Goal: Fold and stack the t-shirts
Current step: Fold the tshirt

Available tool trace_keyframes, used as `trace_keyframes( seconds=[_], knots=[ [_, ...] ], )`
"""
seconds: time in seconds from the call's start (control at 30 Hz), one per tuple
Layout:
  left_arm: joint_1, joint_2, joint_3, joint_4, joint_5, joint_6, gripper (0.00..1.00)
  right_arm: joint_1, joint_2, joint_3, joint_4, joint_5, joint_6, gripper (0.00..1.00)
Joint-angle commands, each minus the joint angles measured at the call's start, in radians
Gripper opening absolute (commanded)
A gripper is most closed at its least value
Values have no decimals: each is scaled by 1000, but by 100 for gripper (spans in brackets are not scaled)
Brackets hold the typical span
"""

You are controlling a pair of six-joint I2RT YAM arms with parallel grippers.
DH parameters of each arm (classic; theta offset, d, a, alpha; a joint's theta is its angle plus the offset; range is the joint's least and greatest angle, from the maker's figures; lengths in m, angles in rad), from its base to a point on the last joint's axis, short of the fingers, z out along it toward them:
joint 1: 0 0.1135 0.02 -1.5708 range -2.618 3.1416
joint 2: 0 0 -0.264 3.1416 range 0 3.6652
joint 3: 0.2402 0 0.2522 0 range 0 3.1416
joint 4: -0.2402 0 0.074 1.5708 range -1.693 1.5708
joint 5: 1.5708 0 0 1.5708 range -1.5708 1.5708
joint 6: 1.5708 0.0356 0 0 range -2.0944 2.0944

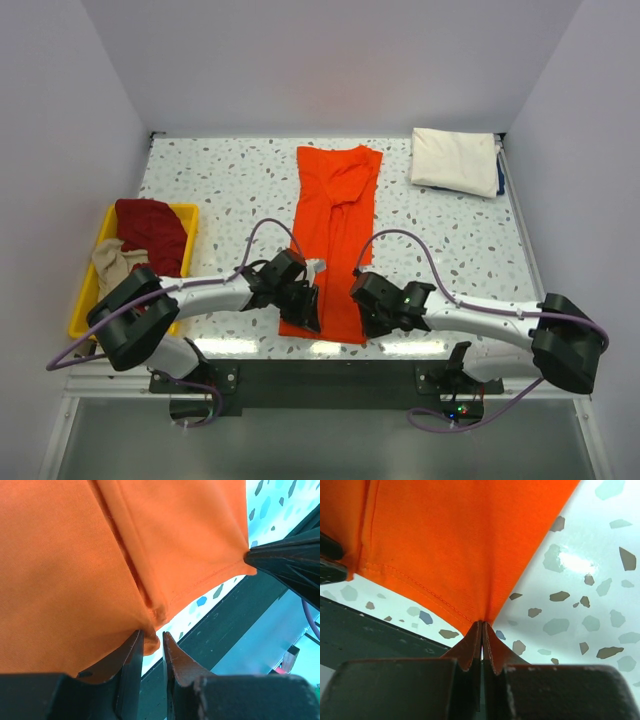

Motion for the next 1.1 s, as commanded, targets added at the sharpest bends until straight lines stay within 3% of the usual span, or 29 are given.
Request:
trace_keyframes(
  seconds=[0.0, 0.17, 0.37, 0.57, 0.63, 0.73, 0.87, 1.07],
  knots=[
    [5, -32, 27, 7, 7, 15, 27, 7, -4, -22, 13, 4, 27, 1],
    [8, -46, 30, -8, 2, 15, 27, 7, 8, -61, 58, -28, 35, 4],
    [34, -105, 47, -74, -16, 17, 31, 7, -70, -58, 30, -42, 51, 40],
    [168, -271, 50, -280, -157, 40, 49, -1, -225, -81, -51, -17, 139, 54],
    [211, -299, 35, -318, -203, 49, 54, -20, -254, -101, -39, -61, 151, 54],
    [225, -306, 10, -343, -214, 43, 55, -88, -244, -111, -31, -133, 145, 54],
    [223, -333, 4, -280, -125, 40, 56, -246, -244, -165, 30, -293, 98, 53],
    [222, -339, -22, -162, 19, 38, 56, -266, -242, -197, 92, -301, 98, 53]
  ],
)
